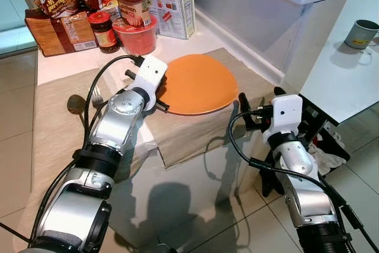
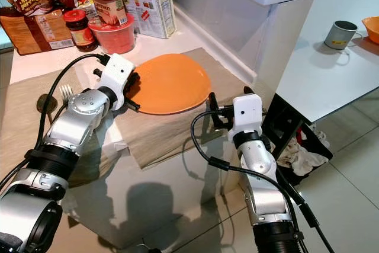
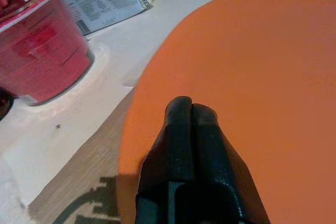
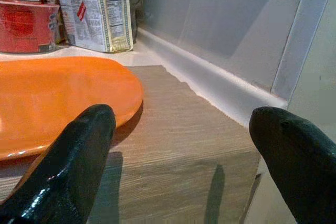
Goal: Setting the table
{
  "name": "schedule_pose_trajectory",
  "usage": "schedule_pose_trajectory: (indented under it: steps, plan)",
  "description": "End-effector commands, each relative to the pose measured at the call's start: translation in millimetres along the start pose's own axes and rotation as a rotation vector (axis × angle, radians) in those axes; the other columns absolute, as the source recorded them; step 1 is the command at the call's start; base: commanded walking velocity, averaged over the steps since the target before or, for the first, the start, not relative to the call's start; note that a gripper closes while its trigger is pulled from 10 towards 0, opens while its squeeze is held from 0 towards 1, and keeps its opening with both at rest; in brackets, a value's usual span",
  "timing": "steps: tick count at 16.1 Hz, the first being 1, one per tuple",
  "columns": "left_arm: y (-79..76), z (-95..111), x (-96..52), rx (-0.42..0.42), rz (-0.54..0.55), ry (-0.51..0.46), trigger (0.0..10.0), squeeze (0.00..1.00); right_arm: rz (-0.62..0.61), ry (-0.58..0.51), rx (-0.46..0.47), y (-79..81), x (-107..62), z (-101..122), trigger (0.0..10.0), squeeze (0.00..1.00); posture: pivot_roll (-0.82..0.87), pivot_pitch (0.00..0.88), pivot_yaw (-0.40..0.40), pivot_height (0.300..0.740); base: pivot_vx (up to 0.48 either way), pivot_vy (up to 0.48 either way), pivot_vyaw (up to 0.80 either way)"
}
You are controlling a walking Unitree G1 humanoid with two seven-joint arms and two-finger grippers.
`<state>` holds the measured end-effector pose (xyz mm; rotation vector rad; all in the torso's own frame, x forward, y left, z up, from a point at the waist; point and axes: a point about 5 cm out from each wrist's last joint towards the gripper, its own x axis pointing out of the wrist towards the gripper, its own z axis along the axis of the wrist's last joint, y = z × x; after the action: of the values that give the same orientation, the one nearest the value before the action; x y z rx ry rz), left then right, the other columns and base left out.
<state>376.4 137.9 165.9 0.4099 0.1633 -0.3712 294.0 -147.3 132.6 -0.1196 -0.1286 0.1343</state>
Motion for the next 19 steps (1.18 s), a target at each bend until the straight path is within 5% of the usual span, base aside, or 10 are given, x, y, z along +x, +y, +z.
schedule_pose_trajectory:
  steps: [1,11,14,19]
  plan:
    - [-6.0,-11,-0.4,0.010,-0.042,0.063,0.0,0.00,0.004,-0.014,0.021,-0.7,3.7,6,10.0,0.00,-0.05,0.000,0.069,0.740,0.000,0.000,0.00]
    - [-9.9,-16,-1.2,-0.037,-0.092,0.116,0.0,0.00,0.015,0.002,0.050,-0.5,4.9,7,10.0,0.00,-0.05,0.000,0.071,0.740,0.000,0.000,0.00]
    - [-12.1,-15,-0.9,-0.026,-0.122,0.099,0.0,0.00,0.032,0.003,0.168,-8.3,23.6,19,10.0,0.00,-0.04,0.000,0.077,0.740,0.000,0.000,0.00]
    - [-19.1,-12,-1.0,-0.025,-0.160,0.076,0.0,0.00,0.069,0.031,0.371,0.7,51.0,29,10.0,0.00,-0.03,0.000,0.075,0.740,0.000,0.000,0.00]
